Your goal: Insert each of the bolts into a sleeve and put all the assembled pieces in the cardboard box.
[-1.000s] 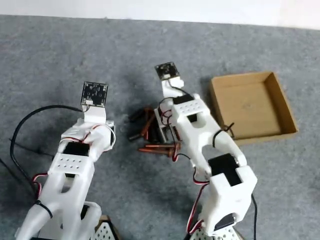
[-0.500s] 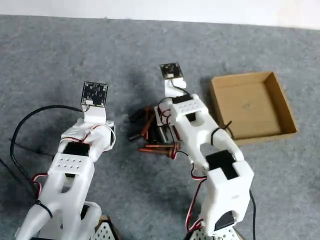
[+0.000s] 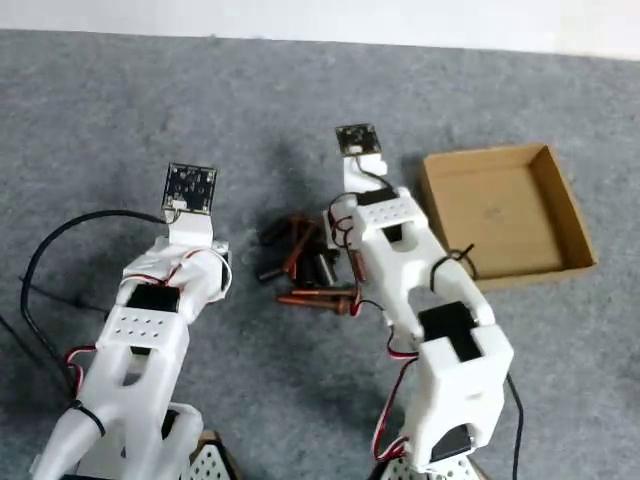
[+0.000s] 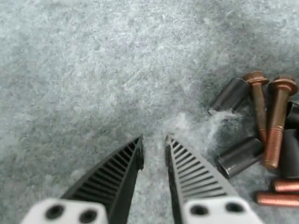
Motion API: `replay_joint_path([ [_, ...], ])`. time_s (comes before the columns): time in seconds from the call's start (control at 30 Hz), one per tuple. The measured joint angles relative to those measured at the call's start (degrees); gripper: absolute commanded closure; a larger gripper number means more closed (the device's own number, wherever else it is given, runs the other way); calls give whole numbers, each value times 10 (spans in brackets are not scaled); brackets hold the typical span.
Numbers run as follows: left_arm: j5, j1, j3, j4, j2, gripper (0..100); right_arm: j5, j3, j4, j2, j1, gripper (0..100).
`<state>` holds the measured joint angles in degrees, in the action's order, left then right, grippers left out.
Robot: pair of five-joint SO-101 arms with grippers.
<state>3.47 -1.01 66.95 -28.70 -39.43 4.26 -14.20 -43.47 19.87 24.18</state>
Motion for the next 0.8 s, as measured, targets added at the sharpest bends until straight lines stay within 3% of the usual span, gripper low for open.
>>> replay_joint_path([
  [0.53,0,0,0,0,0,916,1,-37,-29,-53,-31,995],
  [0.8,0,0,0,0,0,916,-29,-243,106,-213,-32,995],
])
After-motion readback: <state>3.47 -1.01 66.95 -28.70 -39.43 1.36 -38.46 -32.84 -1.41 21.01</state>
